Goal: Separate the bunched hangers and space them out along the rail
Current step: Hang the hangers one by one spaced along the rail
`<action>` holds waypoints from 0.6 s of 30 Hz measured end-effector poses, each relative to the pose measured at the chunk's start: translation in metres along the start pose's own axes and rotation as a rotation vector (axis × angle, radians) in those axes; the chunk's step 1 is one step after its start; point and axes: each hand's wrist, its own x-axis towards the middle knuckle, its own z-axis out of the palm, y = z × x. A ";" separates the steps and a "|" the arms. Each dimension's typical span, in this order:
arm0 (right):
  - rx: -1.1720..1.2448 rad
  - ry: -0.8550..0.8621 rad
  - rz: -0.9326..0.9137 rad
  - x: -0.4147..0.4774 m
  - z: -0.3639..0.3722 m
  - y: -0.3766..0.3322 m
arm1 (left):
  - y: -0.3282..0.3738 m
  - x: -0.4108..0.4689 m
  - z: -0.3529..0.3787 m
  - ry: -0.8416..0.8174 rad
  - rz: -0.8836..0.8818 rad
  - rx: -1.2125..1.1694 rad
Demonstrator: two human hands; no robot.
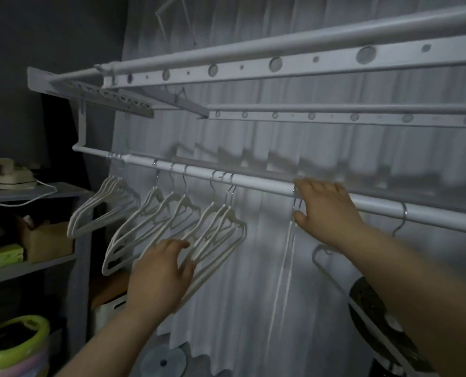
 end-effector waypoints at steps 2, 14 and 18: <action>-0.005 -0.027 0.031 0.006 0.008 -0.004 | -0.007 0.004 0.004 -0.069 0.040 0.037; -0.064 0.213 -0.018 0.018 0.046 0.012 | -0.024 0.019 0.017 -0.095 0.211 0.346; -0.082 0.247 -0.011 0.019 0.049 0.012 | -0.023 0.020 0.022 -0.108 0.204 0.400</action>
